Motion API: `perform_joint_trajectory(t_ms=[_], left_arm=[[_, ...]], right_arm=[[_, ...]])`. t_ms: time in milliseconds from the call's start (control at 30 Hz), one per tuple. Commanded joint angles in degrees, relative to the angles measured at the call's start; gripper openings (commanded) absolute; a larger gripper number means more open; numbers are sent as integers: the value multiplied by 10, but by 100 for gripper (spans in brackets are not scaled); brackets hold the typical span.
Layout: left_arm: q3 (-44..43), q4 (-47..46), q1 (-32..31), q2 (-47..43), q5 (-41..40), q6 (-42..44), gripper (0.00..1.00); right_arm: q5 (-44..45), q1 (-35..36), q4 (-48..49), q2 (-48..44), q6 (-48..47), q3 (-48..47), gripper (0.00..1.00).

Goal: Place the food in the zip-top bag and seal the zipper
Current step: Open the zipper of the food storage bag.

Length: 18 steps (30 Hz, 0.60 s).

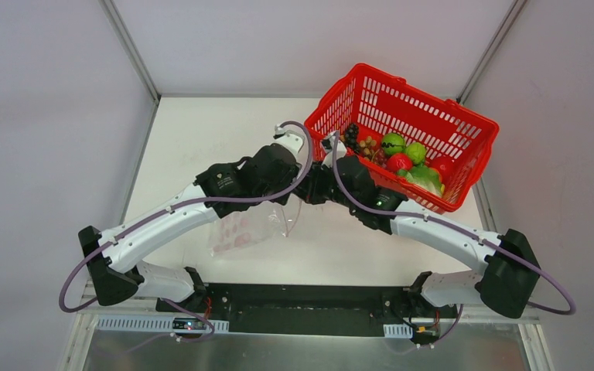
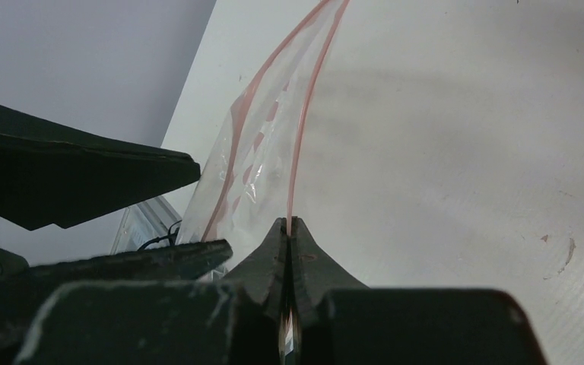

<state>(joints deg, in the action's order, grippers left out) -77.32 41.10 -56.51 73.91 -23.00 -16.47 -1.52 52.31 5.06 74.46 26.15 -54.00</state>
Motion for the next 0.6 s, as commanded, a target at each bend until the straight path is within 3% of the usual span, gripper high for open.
perform_joint_trajectory(t_ms=[0,100,267,367,467,567], left_arm=[[-36,64,5,4,-55,4,43],[-34,76,5,1,-78,6,41],[-34,61,5,10,-48,10,59],[-34,36,5,13,-21,3,60],[-47,38,5,28,-23,6,51],[-58,60,5,42,-42,11,31]], right_arm=[[12,0,46,-40,22,12,0],[30,0,49,-50,22,17,0],[-6,0,68,-60,21,26,0],[-16,-1,66,-55,20,23,0],[-17,1,72,-54,22,26,0],[-13,1,80,-60,22,32,0]])
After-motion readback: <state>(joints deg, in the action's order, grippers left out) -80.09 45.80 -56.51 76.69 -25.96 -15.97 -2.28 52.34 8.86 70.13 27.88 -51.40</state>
